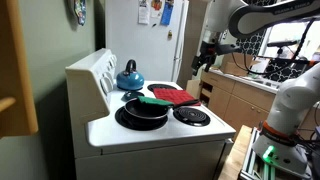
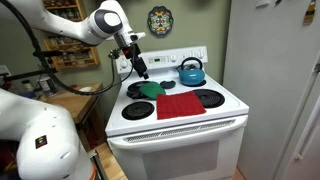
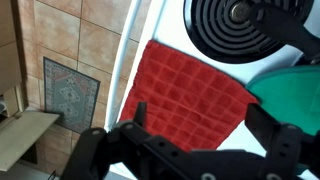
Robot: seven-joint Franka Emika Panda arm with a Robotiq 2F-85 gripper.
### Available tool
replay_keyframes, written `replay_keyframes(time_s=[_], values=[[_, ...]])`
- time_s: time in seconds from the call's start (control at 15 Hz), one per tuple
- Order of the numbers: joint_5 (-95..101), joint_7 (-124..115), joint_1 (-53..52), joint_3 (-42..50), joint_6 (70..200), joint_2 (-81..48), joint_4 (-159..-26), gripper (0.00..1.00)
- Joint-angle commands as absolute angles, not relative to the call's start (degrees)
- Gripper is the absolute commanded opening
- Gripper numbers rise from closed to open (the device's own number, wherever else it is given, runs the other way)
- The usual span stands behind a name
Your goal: Fold the red towel on the stove twice
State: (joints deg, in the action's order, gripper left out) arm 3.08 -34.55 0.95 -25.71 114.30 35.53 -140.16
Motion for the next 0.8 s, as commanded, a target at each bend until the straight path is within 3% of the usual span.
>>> replay_keyframes(time_s=[0.0, 0.27, 0.73], values=[[4.4, -35.6, -1.1, -24.0, 114.1, 34.9, -140.0, 1.00], [4.9, -35.7, -0.6, -23.9, 114.4, 34.0, -139.7, 1.00], [-5.1, -25.2, -5.6, -17.9, 130.1, 18.8, -134.1, 1.00]])
